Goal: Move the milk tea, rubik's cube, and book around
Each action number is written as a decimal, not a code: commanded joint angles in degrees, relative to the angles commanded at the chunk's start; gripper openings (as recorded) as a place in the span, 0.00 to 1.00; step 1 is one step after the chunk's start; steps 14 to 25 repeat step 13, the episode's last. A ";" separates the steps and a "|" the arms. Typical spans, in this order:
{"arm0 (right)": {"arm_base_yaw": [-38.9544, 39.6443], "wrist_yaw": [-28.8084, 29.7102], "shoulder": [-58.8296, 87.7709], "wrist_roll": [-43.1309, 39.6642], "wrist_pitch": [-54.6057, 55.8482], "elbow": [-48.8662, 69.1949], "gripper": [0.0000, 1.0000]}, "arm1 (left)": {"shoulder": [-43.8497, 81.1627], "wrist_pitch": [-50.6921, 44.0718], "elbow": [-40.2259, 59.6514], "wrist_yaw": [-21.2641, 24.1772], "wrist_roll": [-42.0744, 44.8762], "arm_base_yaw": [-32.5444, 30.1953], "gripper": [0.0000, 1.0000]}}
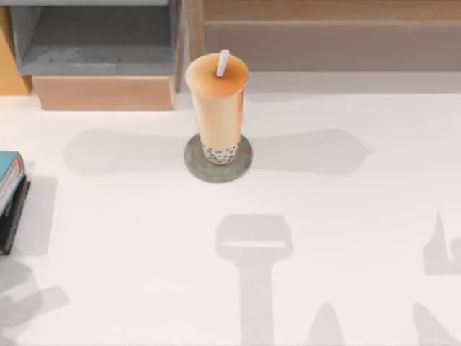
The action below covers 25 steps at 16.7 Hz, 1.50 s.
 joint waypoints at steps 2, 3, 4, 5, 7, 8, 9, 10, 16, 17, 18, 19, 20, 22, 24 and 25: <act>0.00 0.00 0.00 0.00 0.00 0.00 1.00 | 0.00 0.00 0.00 0.00 0.00 0.00 0.60; 0.00 0.00 0.00 0.00 0.00 0.00 1.00 | 0.00 0.00 0.00 0.00 0.00 0.00 0.68; 0.00 0.00 0.00 0.00 0.00 0.00 1.00 | 0.00 0.00 0.00 0.00 0.00 0.00 0.75; 0.00 0.00 0.00 0.00 0.00 0.00 1.00 | 0.00 0.00 0.00 0.00 0.00 0.00 0.83; 0.00 0.00 0.00 0.00 0.00 0.00 1.00 | 0.00 0.00 0.00 0.00 0.00 0.00 0.98; 0.00 0.00 0.00 0.00 0.00 0.00 1.00 | 0.00 0.00 0.00 0.00 0.00 0.00 1.00; 0.00 0.00 0.00 0.00 0.00 0.00 1.00 | 0.00 0.00 0.00 0.00 0.00 0.00 1.00; 0.00 0.00 0.00 0.00 0.00 0.00 1.00 | 0.00 0.00 0.00 0.00 0.00 0.00 1.00; 0.00 0.00 0.00 0.00 0.00 0.00 1.00 | 0.00 0.00 0.00 0.00 0.00 0.00 1.00; 0.00 0.00 0.00 0.00 0.00 0.00 1.00 | 0.00 0.00 0.00 0.00 0.00 0.00 1.00; 0.00 0.00 0.00 0.00 0.00 0.00 1.00 | 0.00 0.00 0.00 0.00 0.00 0.00 1.00; 0.00 0.00 0.00 0.00 0.00 0.00 1.00 | 0.00 0.00 0.00 0.00 0.00 0.00 1.00; 0.00 0.00 0.00 0.00 0.00 0.00 1.00 | 0.00 0.00 0.00 0.00 0.00 0.00 1.00; 0.00 0.00 0.00 0.00 0.00 0.00 1.00 | 0.00 0.00 0.00 0.00 0.00 0.00 1.00; 0.00 0.00 0.00 0.00 0.00 0.00 1.00 | 0.00 0.00 0.00 0.00 0.00 0.00 1.00; 0.00 0.00 0.00 0.00 0.00 0.00 1.00 | 0.00 0.00 0.00 0.00 0.00 0.00 1.00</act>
